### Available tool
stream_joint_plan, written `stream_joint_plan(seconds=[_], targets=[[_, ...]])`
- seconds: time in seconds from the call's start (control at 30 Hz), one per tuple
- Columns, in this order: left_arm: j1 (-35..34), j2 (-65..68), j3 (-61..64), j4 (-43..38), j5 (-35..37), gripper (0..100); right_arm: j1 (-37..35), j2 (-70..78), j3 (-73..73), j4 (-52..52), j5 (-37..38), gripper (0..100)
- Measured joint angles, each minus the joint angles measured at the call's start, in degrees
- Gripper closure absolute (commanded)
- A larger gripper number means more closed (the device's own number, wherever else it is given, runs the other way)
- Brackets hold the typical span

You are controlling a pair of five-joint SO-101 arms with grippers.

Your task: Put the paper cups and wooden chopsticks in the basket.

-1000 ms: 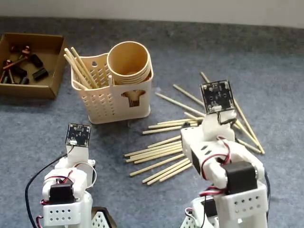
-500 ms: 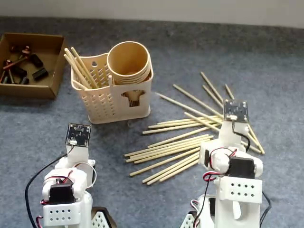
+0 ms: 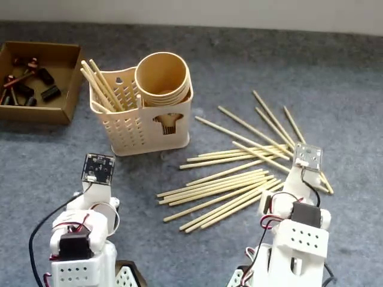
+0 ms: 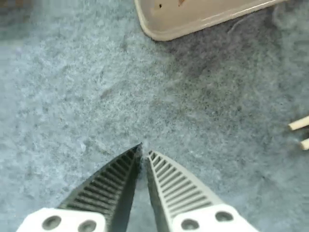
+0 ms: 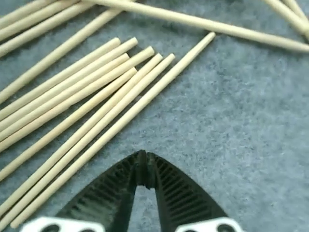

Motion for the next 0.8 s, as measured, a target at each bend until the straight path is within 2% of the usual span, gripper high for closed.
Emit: stream_joint_plan(seconds=[0.1, 0.47, 0.7, 0.8], targets=[[0.09, 0.00, -2.46, -1.23, -3.78, 99, 0.97, 0.00, 2.55, 0.00, 0.00, 99.3], [0.09, -0.18, -14.59, -1.85, -5.19, 99, 2.55, -0.09, 11.08, -6.33, 0.00, 99.3], [6.68, 0.00, -20.40, 2.46, -6.07, 99, 2.55, -0.09, 11.60, -7.21, 0.00, 99.3], [8.88, 4.57, -22.51, 2.46, -6.15, 99, 2.55, -0.09, 11.60, -7.21, 0.00, 99.3]])
